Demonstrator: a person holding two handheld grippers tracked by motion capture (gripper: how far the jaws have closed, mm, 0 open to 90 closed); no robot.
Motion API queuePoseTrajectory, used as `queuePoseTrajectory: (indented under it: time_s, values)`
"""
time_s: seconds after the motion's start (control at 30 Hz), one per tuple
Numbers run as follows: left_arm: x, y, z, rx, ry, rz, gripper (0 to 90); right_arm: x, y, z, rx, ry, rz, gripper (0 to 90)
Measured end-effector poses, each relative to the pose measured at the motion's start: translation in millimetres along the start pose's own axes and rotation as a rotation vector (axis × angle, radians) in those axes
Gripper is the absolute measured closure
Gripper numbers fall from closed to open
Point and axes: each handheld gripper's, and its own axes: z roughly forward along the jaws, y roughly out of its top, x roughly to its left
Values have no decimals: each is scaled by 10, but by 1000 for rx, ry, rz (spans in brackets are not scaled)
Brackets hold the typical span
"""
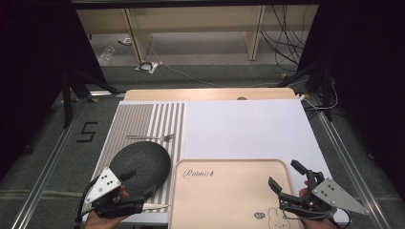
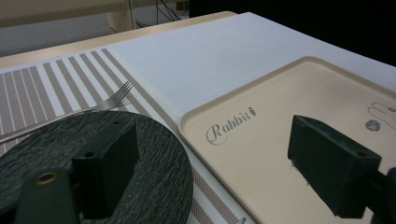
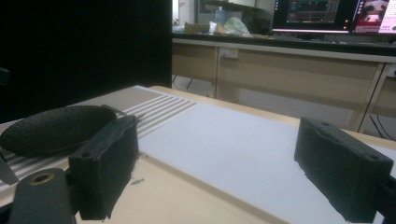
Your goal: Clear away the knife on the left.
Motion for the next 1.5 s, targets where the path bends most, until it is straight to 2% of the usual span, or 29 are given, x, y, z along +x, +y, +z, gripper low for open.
queuePoseTrajectory:
  time_s: [0.2, 0.3, 0.33, 0.37, 0.47, 0.6, 0.77, 0.93, 1.1, 1.23, 1.5]
  values:
    - [75, -26, -48, 48, 12, 15, 166, 1, -1, 0, -1, 3, 3, 148]
    - [114, -58, -64, 99, 6, 15, 161, 2, -2, 5, 0, 4, 2, 148]
    - [135, -79, -68, 142, 2, 24, 161, 4, -2, 4, 3, 4, 5, 148]
    - [135, -79, -68, 142, 2, 24, 161, 1, -2, 5, 0, 4, 2, 148]
    - [158, -109, -74, 200, 2, 44, 160, -6, -4, 5, 0, 2, 7, 148]
    - [182, -169, -83, 240, 28, 70, 161, -7, -5, 8, 0, 3, 5, 149]
    - [202, -181, -103, 265, 40, 92, 163, 6, -5, 7, 9, 8, 5, 149]
    - [245, -214, -111, 316, 39, 97, 165, 4, -6, 9, 7, 9, 6, 152]
    - [263, -256, -114, 343, 48, 106, 168, 4, -7, 11, 5, 7, -1, 151]
    - [291, -283, -113, 364, 49, 95, 169, 15, -8, 16, 6, 10, 0, 152]
    - [323, -303, -89, 427, 50, 101, 175, 16, -7, 11, 6, 11, -2, 151]
